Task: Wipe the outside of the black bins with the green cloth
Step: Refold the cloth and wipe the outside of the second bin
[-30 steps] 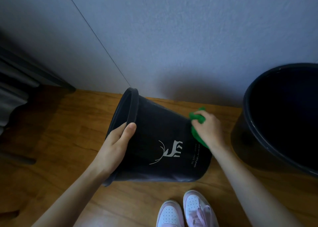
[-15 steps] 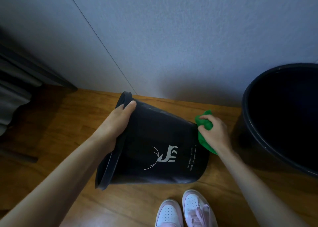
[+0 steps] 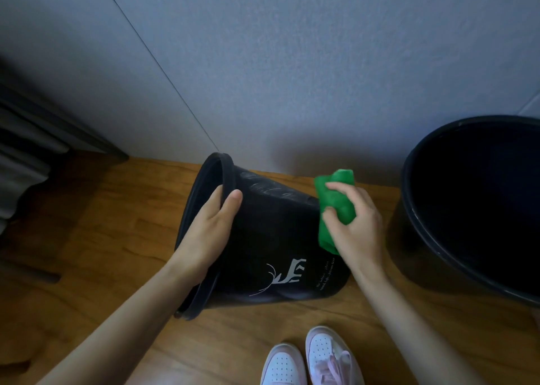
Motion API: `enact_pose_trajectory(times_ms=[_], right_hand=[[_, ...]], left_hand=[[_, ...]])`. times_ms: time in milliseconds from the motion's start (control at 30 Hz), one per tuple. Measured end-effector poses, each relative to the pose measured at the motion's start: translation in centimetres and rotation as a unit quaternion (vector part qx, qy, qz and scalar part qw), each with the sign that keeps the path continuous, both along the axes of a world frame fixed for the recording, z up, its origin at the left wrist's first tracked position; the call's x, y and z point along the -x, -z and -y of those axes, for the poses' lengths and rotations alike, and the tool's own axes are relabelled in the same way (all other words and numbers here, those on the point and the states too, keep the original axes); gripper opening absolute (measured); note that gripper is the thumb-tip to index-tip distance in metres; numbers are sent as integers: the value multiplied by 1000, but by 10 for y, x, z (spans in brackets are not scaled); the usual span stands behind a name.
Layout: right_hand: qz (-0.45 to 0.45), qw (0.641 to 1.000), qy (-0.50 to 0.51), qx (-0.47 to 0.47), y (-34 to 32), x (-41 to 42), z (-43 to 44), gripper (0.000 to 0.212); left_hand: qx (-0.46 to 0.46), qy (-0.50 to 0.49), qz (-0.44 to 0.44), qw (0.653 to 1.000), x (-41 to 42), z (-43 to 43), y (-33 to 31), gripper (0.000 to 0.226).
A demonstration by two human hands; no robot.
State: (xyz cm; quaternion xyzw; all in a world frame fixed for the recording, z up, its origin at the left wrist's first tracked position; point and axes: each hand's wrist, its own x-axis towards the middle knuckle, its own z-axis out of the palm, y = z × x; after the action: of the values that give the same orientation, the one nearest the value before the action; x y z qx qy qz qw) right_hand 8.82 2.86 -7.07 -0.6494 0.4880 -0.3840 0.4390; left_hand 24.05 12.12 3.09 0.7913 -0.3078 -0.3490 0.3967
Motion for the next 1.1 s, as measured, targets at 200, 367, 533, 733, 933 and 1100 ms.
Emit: enact_pose_trajectory(times_ms=[200,367,533,733,933,1100], right_hand=[[-14,979,-170,110,-45,-45,-54,55],[-58,975,-157,149,-46,-60,-50,44],[-119,974,-167,100,-36,-62,-25,40],[-253,962,-98,-39,24,-33,36,34],[-277,951,-55,-127,57,-4,45,37],[-182,979,-86,-24,-7,-38,0,47]], left_hand=[[24,-8,4,1000,4,1,7,36],[23,-39,1,999,4,-1,3,29],[20,-51,-3,998,2,-4,2,29],[-9,-39,1,999,-3,-15,5,28],[-6,-16,7,1000,-2,-17,5,30],[1,-12,8,1000,-3,-17,5,25]])
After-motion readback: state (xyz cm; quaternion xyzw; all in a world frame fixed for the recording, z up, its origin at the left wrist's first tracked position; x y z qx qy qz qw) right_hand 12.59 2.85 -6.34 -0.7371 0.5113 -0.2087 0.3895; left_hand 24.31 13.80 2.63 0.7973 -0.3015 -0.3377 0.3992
